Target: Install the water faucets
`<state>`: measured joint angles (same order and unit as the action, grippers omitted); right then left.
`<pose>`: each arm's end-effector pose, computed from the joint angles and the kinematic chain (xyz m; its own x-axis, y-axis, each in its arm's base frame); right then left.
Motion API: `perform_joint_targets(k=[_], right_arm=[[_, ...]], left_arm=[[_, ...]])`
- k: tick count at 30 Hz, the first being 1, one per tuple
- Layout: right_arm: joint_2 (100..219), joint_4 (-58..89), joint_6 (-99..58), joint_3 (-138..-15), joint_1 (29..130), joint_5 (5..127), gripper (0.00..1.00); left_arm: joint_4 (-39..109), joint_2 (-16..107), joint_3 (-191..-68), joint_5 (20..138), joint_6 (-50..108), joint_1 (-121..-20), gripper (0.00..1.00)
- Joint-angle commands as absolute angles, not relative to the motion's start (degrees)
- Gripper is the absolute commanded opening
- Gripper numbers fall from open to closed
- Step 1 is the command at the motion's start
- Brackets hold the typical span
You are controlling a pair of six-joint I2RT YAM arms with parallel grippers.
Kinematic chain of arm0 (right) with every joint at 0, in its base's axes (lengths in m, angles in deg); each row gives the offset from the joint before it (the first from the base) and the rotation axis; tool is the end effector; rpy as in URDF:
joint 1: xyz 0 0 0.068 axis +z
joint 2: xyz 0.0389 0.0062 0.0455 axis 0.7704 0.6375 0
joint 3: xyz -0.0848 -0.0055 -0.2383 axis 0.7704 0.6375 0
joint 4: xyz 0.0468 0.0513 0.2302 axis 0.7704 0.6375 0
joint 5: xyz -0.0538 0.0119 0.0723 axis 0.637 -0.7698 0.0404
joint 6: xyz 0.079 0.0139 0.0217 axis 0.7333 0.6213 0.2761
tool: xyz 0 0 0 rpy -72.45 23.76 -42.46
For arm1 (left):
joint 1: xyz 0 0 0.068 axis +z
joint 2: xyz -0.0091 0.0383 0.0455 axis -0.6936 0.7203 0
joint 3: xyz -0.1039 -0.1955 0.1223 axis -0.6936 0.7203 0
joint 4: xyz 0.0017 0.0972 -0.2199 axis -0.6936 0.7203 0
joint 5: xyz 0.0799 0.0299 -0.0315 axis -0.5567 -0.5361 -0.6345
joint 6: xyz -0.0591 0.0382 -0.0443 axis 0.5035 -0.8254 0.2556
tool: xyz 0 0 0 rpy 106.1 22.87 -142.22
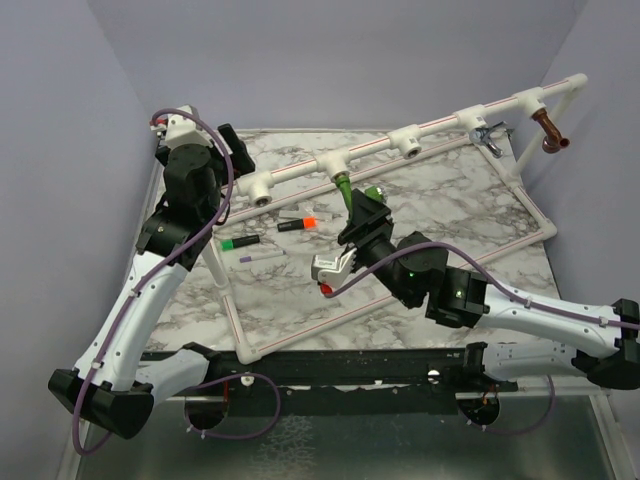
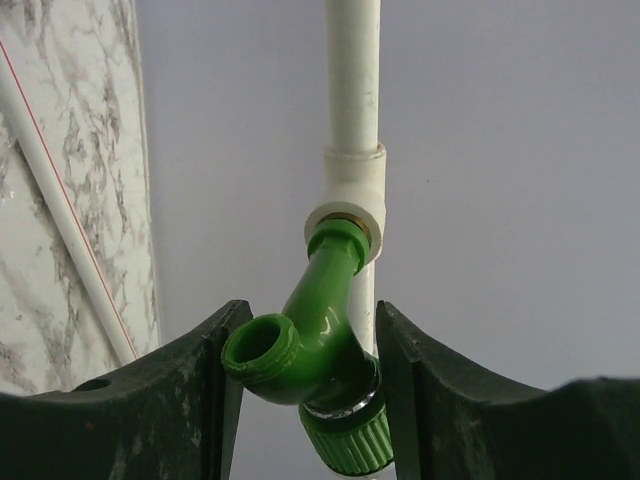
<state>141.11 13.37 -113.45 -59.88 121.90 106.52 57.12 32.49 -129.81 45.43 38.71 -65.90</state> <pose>0.1228 0.2439 0.3696 0.6266 -0.7781 -0.0438 -0.0538 0.0129 -0.9985 0.2480 -0.0666 0.4005 -0.1375 -0.3002 -0.9439 -0.1084 0.9518 -0.2869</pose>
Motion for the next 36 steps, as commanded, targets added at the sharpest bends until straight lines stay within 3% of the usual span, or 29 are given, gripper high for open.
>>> perform_joint_targets(k=[1,4,9,19,36], right_arm=[[141.30,15.95,-128.23,-60.40,121.19,109.15,0.52],[141.30,15.53,-127.89,-59.43,120.78,109.74,0.39],[141.21,11.15,-125.90,-56.92,120.52,110.30,0.01],[142.53,-2.89,-113.46,-52.87,120.53,109.94,0.01],[144.32,-17.03,-70.89,-54.61,120.53,105.61,0.01]], left_arm=[[76.57,35.10,-124.59,51.16,33.60,-68.18,0.99],[76.62,35.08,-124.66,51.14,33.58,-68.18,0.99],[76.79,35.12,-124.65,51.18,33.58,-68.18,0.99],[76.80,35.04,-124.62,51.81,33.76,-68.25,0.99],[76.79,34.20,-124.27,52.36,33.41,-69.03,0.99]])
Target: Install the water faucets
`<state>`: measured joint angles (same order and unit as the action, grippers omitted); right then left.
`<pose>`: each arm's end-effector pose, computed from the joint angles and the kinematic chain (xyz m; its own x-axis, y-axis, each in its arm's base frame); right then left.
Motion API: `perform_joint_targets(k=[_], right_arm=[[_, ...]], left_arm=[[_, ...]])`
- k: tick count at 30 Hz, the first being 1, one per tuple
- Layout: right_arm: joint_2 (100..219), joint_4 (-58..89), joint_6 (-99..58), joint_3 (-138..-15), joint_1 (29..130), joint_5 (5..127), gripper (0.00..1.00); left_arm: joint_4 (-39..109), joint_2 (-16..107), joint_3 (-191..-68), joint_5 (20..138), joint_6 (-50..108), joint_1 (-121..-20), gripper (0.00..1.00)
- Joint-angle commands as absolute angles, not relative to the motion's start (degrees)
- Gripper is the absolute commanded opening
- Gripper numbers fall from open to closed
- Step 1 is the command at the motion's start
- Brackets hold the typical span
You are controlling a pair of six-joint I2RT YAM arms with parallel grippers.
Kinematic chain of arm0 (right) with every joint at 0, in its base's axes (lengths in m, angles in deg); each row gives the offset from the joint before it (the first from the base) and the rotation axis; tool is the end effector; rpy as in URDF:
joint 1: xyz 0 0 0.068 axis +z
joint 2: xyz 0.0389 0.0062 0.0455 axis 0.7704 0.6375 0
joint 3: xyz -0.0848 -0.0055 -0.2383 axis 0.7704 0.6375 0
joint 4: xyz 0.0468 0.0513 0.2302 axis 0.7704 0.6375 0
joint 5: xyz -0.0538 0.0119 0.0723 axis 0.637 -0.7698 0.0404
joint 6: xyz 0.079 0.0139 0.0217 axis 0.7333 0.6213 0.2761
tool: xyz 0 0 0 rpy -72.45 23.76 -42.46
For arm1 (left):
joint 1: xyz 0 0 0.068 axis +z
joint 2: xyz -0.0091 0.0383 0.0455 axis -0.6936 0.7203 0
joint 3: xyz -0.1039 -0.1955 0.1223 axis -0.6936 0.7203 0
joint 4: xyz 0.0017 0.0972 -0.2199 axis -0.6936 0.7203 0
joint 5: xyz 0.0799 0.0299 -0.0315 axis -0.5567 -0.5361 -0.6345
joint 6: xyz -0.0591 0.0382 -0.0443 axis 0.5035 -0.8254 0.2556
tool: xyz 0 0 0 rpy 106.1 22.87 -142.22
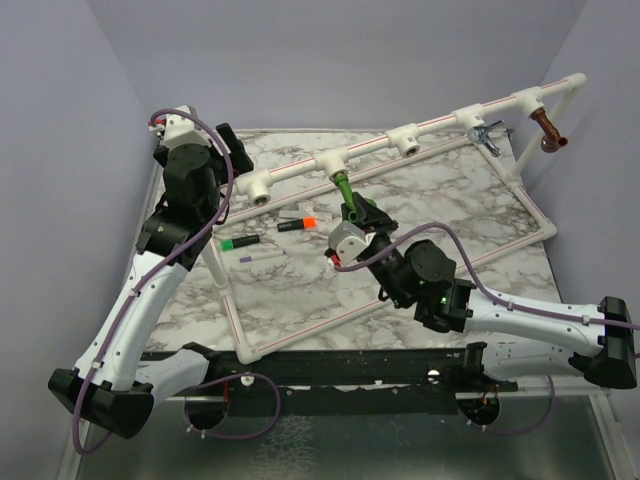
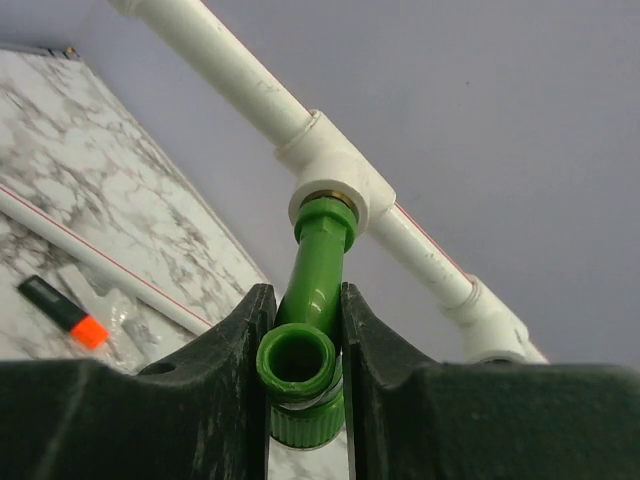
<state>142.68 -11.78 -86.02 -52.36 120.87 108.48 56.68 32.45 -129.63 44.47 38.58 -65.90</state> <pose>0.1308 0.2458 0.3735 0.5483 -0.5632 -0.6182 -0.2388 0.6030 -0.7612 0.2482 -0.0655 0.4008 -0.1272 -0.2994 -0.9456 -0.1220 0.9508 -0.2847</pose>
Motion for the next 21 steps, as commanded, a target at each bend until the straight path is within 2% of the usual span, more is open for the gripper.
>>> perform_joint_targets(k=[1,13,21], right_arm=[[144.33,-18.18,-68.74,-54.35,120.53,105.60,0.01],[145.88,-28.75,-42.11,-53.43,120.53,111.34,0.01],[146.30,-30.59,-18.19,-53.77,120.53,116.93,0.01]], left_arm=[[76.81,34.09,-124.18,52.40,33.41,-69.12,0.99],[76.82,33.29,-123.43,51.89,33.14,-70.75,0.99],[76.88,32.87,-123.04,51.54,32.80,-71.93,0.99]])
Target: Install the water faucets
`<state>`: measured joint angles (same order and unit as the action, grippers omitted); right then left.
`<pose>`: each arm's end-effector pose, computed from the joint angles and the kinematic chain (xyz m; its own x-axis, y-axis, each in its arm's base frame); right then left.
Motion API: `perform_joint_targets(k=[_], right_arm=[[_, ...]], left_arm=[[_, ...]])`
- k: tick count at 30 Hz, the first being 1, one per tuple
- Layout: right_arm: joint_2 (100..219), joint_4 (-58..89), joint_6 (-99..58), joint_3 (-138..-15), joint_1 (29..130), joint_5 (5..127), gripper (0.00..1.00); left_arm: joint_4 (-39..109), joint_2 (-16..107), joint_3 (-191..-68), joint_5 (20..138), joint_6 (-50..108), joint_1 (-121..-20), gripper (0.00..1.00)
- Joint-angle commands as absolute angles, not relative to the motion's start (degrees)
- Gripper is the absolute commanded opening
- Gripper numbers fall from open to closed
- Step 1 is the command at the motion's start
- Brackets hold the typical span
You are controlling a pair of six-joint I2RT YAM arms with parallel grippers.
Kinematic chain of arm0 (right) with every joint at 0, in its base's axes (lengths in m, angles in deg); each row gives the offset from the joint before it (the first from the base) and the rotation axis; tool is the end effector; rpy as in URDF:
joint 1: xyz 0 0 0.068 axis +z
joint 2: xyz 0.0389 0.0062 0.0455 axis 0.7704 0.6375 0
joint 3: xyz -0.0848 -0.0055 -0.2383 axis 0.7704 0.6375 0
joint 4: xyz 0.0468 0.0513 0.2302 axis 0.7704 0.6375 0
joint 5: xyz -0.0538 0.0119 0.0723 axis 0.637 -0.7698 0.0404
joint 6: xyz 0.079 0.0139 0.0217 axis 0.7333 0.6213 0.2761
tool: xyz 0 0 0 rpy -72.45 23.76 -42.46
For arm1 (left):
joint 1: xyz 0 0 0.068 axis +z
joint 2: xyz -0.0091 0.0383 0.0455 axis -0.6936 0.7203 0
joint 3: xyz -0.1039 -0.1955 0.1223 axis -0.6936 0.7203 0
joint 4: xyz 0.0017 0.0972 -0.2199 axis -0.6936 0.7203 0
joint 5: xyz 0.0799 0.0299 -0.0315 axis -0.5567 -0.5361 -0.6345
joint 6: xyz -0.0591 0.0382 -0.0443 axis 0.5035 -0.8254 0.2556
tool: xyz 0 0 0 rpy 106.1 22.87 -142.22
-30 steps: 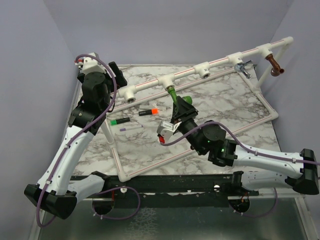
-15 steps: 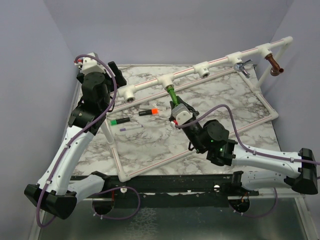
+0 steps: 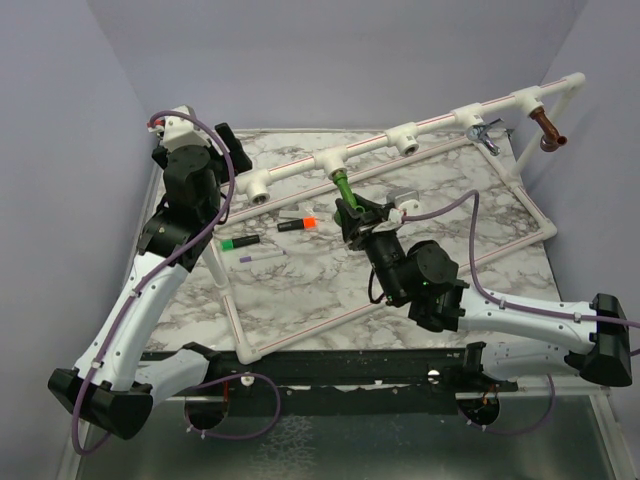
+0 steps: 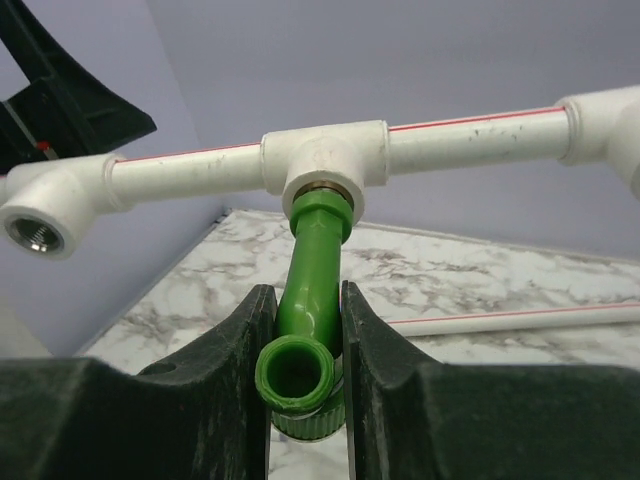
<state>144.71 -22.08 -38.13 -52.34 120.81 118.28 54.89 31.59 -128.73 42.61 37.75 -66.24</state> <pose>0.1383 0.2375 0.3842 0.2101 0.1857 -0.9599 -0.4250 0.9016 0.0813 0.2453 -0.0637 0.4033 -0.0926 -0.2949 -0.9510 -0.1367 0.9499 -0.2812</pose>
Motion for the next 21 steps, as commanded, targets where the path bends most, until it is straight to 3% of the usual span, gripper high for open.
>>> perform_joint_targets(k=[1,12,21], right_arm=[[146.31,-30.88,-15.03,-53.62,120.53,117.81,0.00],[145.63,-24.75,19.46,-53.83,120.32,128.00,0.01],[145.08,-18.06,44.93,-53.61,119.65,126.88,0.01]], left_arm=[[76.92,32.85,-122.99,51.39,32.79,-72.07,0.99],[77.43,32.75,-123.08,50.45,32.88,-74.68,0.99],[77.67,32.73,-122.92,49.79,33.06,-76.89,0.99]])
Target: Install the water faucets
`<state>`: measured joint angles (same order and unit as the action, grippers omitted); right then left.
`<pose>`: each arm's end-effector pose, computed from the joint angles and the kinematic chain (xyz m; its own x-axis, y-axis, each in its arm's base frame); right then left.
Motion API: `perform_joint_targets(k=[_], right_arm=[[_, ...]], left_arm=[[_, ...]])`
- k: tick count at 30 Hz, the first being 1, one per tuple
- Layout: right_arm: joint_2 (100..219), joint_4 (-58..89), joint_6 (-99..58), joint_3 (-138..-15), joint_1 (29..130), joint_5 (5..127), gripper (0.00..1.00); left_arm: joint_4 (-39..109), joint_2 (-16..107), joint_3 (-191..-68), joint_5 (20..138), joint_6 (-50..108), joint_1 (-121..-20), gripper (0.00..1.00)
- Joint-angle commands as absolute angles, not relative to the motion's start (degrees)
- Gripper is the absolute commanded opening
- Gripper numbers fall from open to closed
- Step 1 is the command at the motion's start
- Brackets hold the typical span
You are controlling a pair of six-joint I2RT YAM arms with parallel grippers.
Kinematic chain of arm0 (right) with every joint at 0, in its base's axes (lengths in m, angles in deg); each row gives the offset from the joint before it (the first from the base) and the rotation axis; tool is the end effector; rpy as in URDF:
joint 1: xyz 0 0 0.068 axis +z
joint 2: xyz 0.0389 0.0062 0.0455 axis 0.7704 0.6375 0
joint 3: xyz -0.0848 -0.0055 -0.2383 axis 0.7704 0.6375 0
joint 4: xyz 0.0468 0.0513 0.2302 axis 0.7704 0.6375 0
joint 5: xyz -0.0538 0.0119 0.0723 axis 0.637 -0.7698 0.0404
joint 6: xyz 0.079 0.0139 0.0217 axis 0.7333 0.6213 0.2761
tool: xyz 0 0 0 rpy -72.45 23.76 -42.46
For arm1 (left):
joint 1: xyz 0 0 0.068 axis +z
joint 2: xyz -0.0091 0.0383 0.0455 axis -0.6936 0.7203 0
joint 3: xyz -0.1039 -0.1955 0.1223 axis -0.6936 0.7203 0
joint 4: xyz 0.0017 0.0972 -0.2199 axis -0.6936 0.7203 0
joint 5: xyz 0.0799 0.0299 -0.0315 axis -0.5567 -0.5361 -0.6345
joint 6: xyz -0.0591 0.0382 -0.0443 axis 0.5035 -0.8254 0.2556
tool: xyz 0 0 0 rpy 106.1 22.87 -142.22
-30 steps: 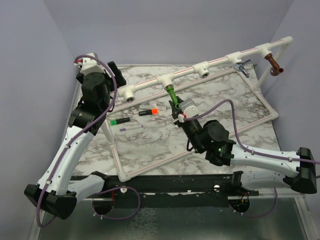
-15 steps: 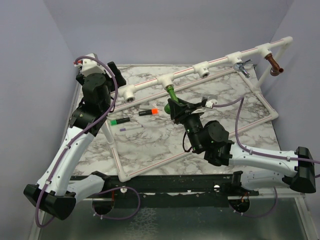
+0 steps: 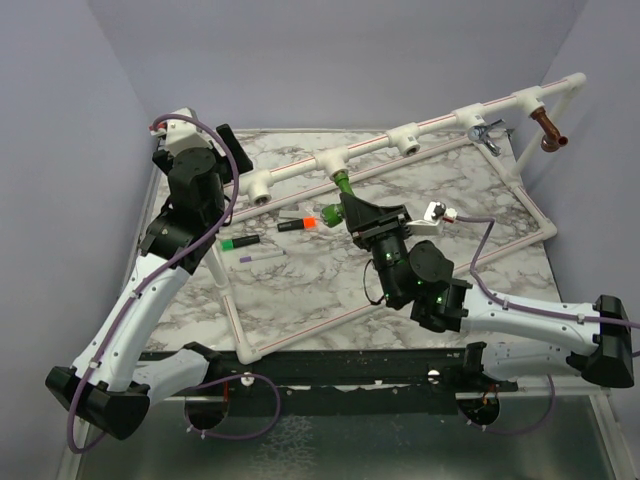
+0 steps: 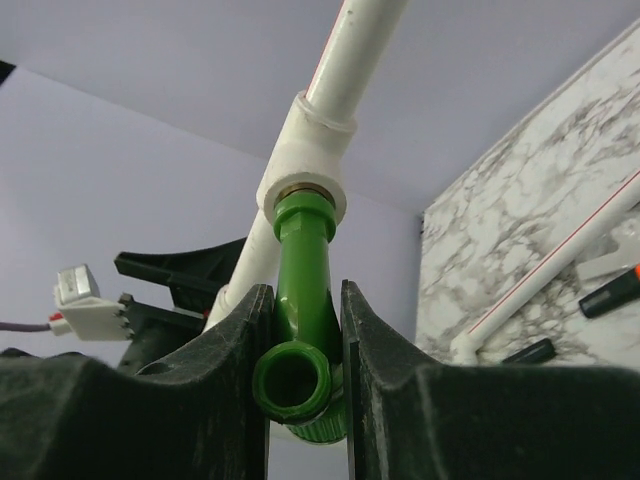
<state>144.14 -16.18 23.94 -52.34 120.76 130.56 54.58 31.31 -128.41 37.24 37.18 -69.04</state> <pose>0.1445 0.2248 0.3710 -0.1339 0.9002 -0.4143 -0.2321 0.3780 0.8963 0.2405 -0.0685 0.4037 -0.0723 -0.2791 -0.9575 -0.1749 0.9487 -0.2634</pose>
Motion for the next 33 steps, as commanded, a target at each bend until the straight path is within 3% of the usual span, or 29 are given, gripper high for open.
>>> perform_joint_targets(k=[1,8,15,23,33], right_arm=[[145.12,-17.74,47.32,-53.47,119.65,126.87,0.01],[145.39,-13.78,58.35,-52.96,119.65,125.39,0.01],[144.29,-11.64,56.64,-53.42,119.60,125.36,0.01],[143.81,-10.70,54.72,-53.69,119.63,125.23,0.37],[142.38,-11.15,52.75,-52.04,119.65,124.96,0.61]], left_arm=[[77.67,32.73,-122.91,49.80,33.06,-77.08,0.99],[78.02,32.51,-123.08,49.33,32.97,-77.96,0.99],[78.24,32.39,-123.34,49.07,32.97,-78.11,0.99],[78.35,31.89,-123.18,48.76,33.06,-78.11,0.99],[78.37,31.61,-122.74,48.58,33.06,-78.11,0.99]])
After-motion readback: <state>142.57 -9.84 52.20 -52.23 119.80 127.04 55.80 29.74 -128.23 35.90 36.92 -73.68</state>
